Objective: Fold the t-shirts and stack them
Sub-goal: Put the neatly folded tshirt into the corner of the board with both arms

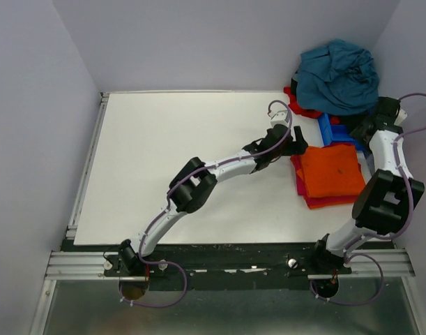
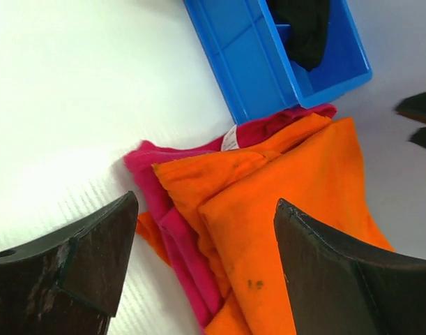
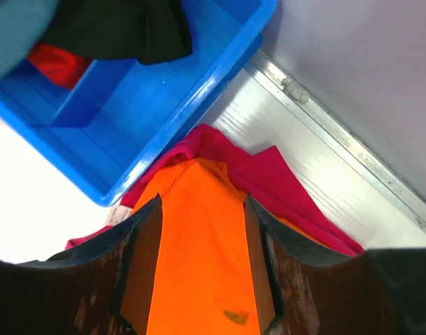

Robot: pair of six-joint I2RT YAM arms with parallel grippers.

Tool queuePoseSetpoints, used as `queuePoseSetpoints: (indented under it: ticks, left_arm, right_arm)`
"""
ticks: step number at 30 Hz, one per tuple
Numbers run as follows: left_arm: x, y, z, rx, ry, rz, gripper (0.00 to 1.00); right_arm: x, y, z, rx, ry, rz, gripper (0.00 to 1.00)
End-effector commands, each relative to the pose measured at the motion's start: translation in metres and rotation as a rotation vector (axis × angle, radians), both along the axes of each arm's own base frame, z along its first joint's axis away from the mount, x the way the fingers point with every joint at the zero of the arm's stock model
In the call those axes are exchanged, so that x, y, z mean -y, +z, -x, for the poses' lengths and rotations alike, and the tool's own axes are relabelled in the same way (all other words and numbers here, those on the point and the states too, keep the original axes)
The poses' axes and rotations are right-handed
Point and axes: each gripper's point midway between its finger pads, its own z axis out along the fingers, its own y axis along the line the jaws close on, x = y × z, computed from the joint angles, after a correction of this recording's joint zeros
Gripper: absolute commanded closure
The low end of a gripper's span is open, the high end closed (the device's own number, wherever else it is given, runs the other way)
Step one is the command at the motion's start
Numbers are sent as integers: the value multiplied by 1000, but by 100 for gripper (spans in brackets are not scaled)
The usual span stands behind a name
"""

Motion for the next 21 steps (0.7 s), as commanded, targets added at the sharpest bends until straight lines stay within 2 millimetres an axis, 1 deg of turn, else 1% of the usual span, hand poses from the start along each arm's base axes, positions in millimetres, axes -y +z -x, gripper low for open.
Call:
queuePoseSetpoints:
  ticks: [1, 2, 3, 4, 5, 7, 8, 9, 12, 14, 16, 18, 20, 21]
  left_arm:
    - [-15, 53, -6, 118, -5, -12, 16]
    - [-15, 57, -4, 124, -24, -4, 23]
    - [-15, 65, -2, 133, -41, 8, 31]
    - [-13, 70, 3, 141, -62, 19, 40]
    - [-9, 74, 10, 142, -92, 30, 50]
    - [-1, 75, 26, 134, -139, 47, 75]
    - [3, 76, 32, 133, -157, 59, 90]
    - [10, 74, 44, 123, -205, 73, 100]
    - [31, 71, 70, 115, -310, 105, 100]
    - [42, 68, 77, 111, -346, 103, 100]
    - [50, 60, 77, 104, -368, 97, 100]
    - [53, 50, 71, 103, -359, 78, 100]
    - [52, 36, 63, 98, -326, 54, 100]
    - [52, 30, 59, 92, -316, 52, 100]
  right_arm:
    - [0, 51, 24, 133, -79, 63, 47]
    - [-3, 53, 32, 146, -93, 58, 50]
    - [-8, 53, 40, 162, -107, 47, 57]
    - [-12, 51, 50, 174, -118, 36, 67]
    - [-18, 49, 56, 192, -123, 20, 74]
    - [-27, 43, 68, 230, -137, -16, 94]
    - [-30, 41, 73, 247, -142, -36, 99]
    - [-32, 38, 77, 255, -143, -61, 99]
    - [-39, 21, 88, 240, -153, -141, 99]
    - [-39, 10, 103, 194, -196, -142, 99]
    - [-34, 5, 120, 154, -258, -113, 99]
    - [-30, 2, 130, 137, -287, -82, 99]
    - [-29, -7, 137, 122, -308, -76, 99]
    - [-29, -15, 139, 109, -316, -83, 99]
